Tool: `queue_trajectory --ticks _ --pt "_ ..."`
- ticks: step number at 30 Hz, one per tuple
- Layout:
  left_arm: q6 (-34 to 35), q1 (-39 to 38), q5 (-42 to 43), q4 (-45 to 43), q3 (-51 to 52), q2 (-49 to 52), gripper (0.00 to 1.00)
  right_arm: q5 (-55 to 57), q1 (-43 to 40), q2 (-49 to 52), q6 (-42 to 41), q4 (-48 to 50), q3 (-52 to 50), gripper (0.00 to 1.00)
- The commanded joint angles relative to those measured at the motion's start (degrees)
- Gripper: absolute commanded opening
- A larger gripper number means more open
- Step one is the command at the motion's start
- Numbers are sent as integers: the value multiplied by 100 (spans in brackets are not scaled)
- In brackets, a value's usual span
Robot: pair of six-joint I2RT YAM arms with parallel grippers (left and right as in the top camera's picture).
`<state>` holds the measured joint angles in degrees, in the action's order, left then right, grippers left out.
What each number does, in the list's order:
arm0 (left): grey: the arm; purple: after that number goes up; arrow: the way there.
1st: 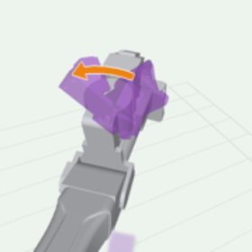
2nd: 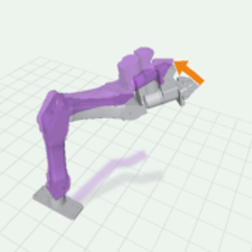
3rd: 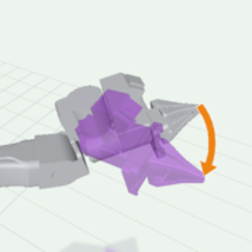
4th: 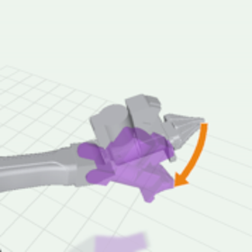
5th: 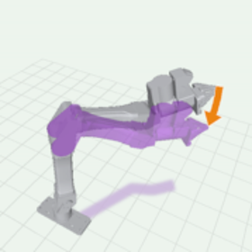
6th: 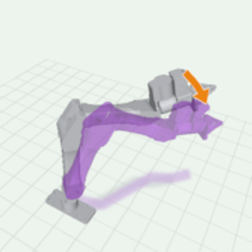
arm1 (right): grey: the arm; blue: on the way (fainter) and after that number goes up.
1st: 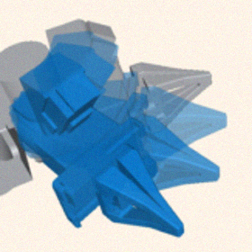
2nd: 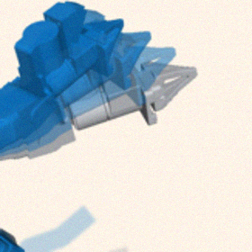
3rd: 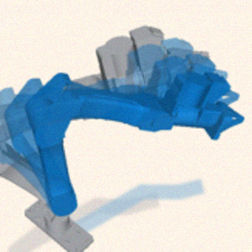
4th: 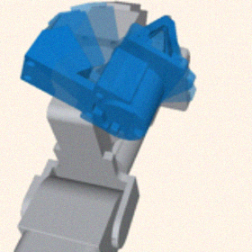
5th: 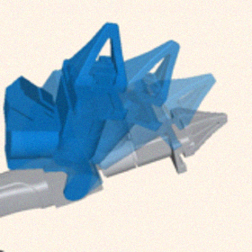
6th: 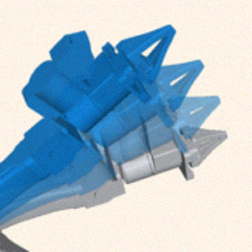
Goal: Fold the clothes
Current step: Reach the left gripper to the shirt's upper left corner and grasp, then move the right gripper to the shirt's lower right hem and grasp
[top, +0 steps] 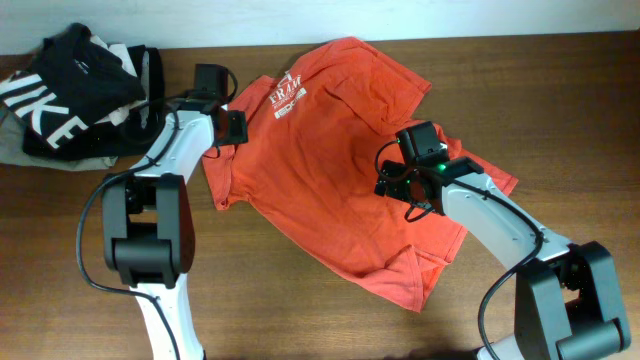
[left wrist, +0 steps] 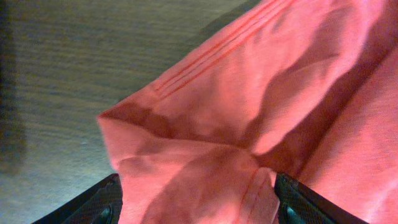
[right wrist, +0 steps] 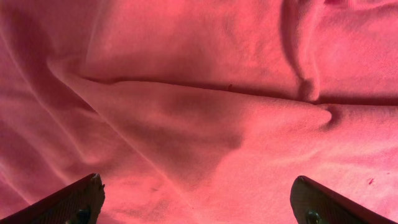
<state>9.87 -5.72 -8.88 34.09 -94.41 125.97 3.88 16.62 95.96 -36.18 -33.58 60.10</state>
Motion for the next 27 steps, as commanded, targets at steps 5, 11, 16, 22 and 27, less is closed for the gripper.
queue_trajectory --ticks 5,11,16,22,27 --pt "-31 96 267 107 -35 68 61 133 -24 -98 -2 2 55 99" --pt "-31 101 269 105 -35 68 21 133 -26 -98 0 2 55 99" --pt "-28 107 267 76 -96 66 1 131 -24 -98 0 0 55 99" --pt "164 238 264 710 -570 -769 1 127 -22 -98 -2 -70 55 99" --pt "256 778 260 1338 -595 -2013 1 37 -20 -116 0 -361 66 99"
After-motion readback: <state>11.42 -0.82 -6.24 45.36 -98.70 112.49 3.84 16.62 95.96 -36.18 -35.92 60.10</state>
